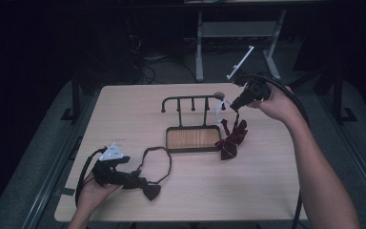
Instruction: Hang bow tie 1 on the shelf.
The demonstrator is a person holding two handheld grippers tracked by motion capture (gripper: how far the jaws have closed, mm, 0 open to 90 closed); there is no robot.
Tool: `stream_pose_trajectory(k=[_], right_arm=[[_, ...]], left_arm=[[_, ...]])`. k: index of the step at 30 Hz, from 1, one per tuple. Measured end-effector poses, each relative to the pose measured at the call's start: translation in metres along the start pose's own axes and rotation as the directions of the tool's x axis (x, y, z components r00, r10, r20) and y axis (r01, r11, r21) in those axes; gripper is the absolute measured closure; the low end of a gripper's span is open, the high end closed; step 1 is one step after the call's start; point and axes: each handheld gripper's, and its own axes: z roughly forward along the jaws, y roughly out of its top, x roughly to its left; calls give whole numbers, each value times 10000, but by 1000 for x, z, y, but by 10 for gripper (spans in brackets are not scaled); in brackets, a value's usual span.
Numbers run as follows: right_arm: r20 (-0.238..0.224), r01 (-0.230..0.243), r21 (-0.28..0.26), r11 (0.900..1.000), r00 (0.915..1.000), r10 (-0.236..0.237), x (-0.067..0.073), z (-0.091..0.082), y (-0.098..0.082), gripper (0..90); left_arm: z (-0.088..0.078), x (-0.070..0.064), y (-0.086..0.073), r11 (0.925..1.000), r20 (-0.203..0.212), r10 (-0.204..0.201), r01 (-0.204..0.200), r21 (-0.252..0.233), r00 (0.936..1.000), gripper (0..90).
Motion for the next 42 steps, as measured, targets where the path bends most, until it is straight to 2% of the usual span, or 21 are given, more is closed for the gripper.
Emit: stream_pose_trajectory(k=[8,19,22,29,42], right_arm=[[156,-519,93,9986,9985,517,-11,4,0,831],[158,-703,80,9975,9974,701,-19,10,-1,829],[170,-834,38,9965,9964,833,-22,14,-3,803],[-104,-734,-105,9972,9973,733,-22,17,-7,769],[-304,-584,-214,9981,9979,577,-20,22,-14,728]], left_arm=[[0,1,0,10000,-12,1,-1,-14,10000,284],[0,0,0,10000,5,17,-17,48,10000,284],[0,0,0,10000,-3,62,-62,55,10000,284],[0,0,0,10000,-21,-5,5,22,10000,284],[1,1,-1,9999,-26,35,-35,102,10000,284]])
